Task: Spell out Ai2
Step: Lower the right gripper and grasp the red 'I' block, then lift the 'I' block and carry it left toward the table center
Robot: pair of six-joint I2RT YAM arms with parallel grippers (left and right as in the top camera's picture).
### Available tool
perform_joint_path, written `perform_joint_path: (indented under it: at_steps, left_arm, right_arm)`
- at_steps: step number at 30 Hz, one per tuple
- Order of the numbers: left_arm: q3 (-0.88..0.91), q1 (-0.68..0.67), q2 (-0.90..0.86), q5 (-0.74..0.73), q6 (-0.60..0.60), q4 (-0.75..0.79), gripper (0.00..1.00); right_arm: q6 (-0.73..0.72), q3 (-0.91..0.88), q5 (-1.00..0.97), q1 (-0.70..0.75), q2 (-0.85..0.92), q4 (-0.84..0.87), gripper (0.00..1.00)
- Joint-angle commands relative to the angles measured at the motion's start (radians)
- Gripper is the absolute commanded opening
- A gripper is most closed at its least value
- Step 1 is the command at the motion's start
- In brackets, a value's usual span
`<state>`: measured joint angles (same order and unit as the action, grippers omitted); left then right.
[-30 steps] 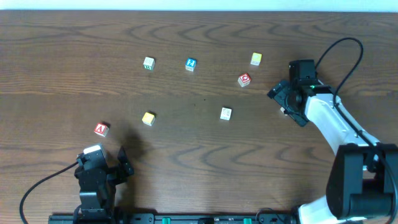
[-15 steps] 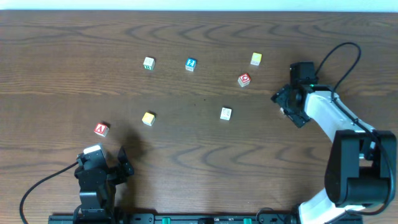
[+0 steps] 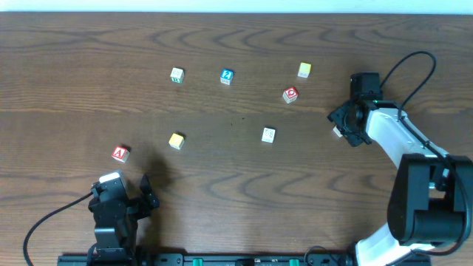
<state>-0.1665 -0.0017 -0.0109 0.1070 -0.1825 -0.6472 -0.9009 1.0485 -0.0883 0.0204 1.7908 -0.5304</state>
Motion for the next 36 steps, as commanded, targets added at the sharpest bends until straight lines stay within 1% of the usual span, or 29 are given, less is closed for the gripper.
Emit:
perform_joint_path:
  at_steps: [1,4,10,19,25,29,36]
  left_arm:
    - [0.01,-0.001,0.006,0.0,0.007,-0.002,0.95]
    - [0.01,-0.001,0.005,0.0,0.006,-0.002,0.95]
    - [0.01,-0.001,0.006,0.0,0.007,-0.002,0.95]
    - [0.01,-0.001,0.006,0.0,0.006,-0.002,0.95]
    - [0.01,-0.001,0.006,0.0,0.006,-0.002,0.96]
    - [0.01,-0.001,0.006,0.0,0.006,-0.002,0.95]
    - [0.01,-0.001,0.006,0.0,0.006,-0.002,0.95]
  right_arm:
    - [0.0,0.013,0.004,0.005,0.019,0.001,0.55]
    - [0.0,0.013,0.013,0.005,0.035,0.001,0.44]
    - [0.0,0.013,0.018,0.005,0.051,0.001,0.44]
    - [0.0,0.013,0.018,0.005,0.051,0.003,0.37]
    - [0.0,0.014,0.019,0.005,0.051,0.003,0.36]
    - [0.072,0.016,0.078,0.005,0.05,0.026,0.31]
    - [0.183,0.066,0.148,0.005,0.05,0.018,0.26]
